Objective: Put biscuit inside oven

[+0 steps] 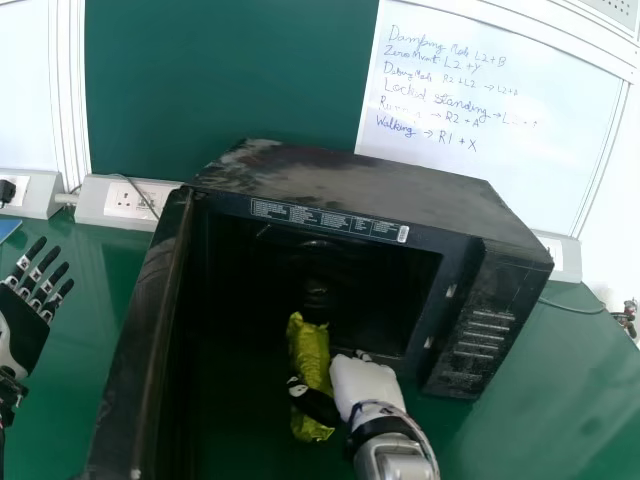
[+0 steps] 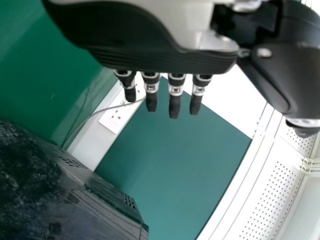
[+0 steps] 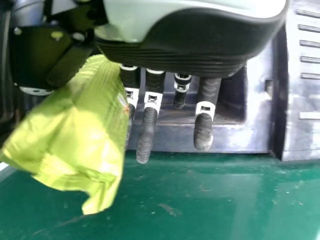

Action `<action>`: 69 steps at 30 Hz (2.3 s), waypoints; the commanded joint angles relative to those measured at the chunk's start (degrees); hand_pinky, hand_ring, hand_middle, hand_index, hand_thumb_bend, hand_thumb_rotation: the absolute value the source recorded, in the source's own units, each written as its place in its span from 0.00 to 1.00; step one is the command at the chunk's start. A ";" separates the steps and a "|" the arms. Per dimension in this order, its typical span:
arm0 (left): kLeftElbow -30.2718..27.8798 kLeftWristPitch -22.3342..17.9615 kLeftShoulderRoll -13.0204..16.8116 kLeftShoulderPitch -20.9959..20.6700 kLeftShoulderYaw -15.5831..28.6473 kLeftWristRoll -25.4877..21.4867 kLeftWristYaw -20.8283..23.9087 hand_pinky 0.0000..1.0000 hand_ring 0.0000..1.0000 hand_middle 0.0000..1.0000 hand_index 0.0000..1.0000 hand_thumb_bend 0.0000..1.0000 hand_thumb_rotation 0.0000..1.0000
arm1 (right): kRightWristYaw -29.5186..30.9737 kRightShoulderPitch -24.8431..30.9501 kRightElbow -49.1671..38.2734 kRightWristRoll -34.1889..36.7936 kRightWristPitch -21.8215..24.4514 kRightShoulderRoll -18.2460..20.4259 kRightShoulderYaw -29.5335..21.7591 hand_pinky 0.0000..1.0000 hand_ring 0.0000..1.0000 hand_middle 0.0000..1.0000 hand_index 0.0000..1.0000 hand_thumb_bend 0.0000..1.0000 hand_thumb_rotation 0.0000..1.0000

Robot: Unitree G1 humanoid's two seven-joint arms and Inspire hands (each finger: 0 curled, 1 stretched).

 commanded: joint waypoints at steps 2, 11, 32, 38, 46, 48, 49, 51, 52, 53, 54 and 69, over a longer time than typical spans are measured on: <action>-0.06 -0.12 0.80 -0.31 0.52 -0.46 -0.23 1.00 1.00 1.00 1.00 0.42 0.25 | -0.17 -2.19 -0.93 0.62 1.04 2.29 -0.87 0.17 0.26 0.47 0.49 0.53 0.00; -0.34 -0.26 0.65 -0.22 0.35 -0.42 0.03 1.00 1.00 1.00 1.00 0.44 0.26 | -0.35 -4.91 -0.25 1.94 1.91 1.87 -2.15 0.14 0.22 0.47 0.49 0.53 0.00; -0.79 -0.34 0.45 -0.30 0.24 -0.72 0.67 1.00 1.00 1.00 1.00 0.42 0.26 | -0.29 -14.33 6.31 3.31 5.27 2.50 -3.96 0.14 0.22 0.47 0.49 0.53 0.00; -0.61 -0.56 0.39 -0.25 0.23 -0.66 0.26 1.00 1.00 0.99 1.00 0.43 0.25 | -1.82 -16.74 9.14 5.09 5.67 1.89 -4.27 0.12 0.20 0.47 0.49 0.53 0.00; -0.53 -0.16 0.63 -0.36 0.49 -1.29 1.18 1.00 1.00 0.97 0.99 0.45 0.26 | -5.32 -19.63 12.59 9.43 5.42 0.01 -4.20 0.12 0.20 0.47 0.49 0.53 0.00; -0.46 -0.28 0.73 -0.28 0.48 -1.28 0.86 1.00 1.00 0.96 0.98 0.45 0.26 | -5.79 -20.51 13.57 10.31 5.49 -0.56 -4.17 0.13 0.20 0.47 0.49 0.53 0.00; -0.38 -0.40 0.76 -0.20 0.49 -1.19 0.51 1.00 1.00 0.96 0.98 0.44 0.26 | -6.09 -20.86 13.97 10.78 5.65 -0.71 -4.21 0.13 0.20 0.47 0.49 0.53 0.00; -0.31 -0.48 0.74 -0.04 0.59 -1.31 0.12 1.00 1.00 0.96 0.98 0.42 0.27 | -6.87 -21.55 14.94 11.60 6.04 -0.95 -4.27 0.12 0.19 0.47 0.49 0.53 0.00; -0.25 -0.52 0.73 0.01 0.64 -1.36 -0.07 1.00 1.00 0.96 0.98 0.42 0.27 | -7.12 -21.93 15.44 11.93 6.29 -1.06 -4.27 0.11 0.18 0.47 0.49 0.53 0.00; -0.21 -0.58 0.70 0.06 0.65 -1.31 -0.28 1.00 1.00 0.96 0.98 0.42 0.27 | -7.37 -22.33 15.97 12.25 6.50 -1.20 -4.28 0.11 0.18 0.47 0.61 0.54 0.00; -0.31 -0.61 0.70 0.11 0.63 -1.18 -0.37 1.00 1.00 0.96 0.99 0.42 0.27 | -7.76 -22.69 16.47 12.60 6.66 -1.37 -4.27 0.11 0.17 0.47 0.70 0.55 0.00; -0.41 -0.21 0.77 0.37 1.11 -1.98 0.09 1.00 1.00 0.96 0.97 0.40 0.26 | -14.69 -27.10 23.25 20.08 7.08 -5.23 -3.64 0.14 0.22 0.47 0.66 0.56 0.00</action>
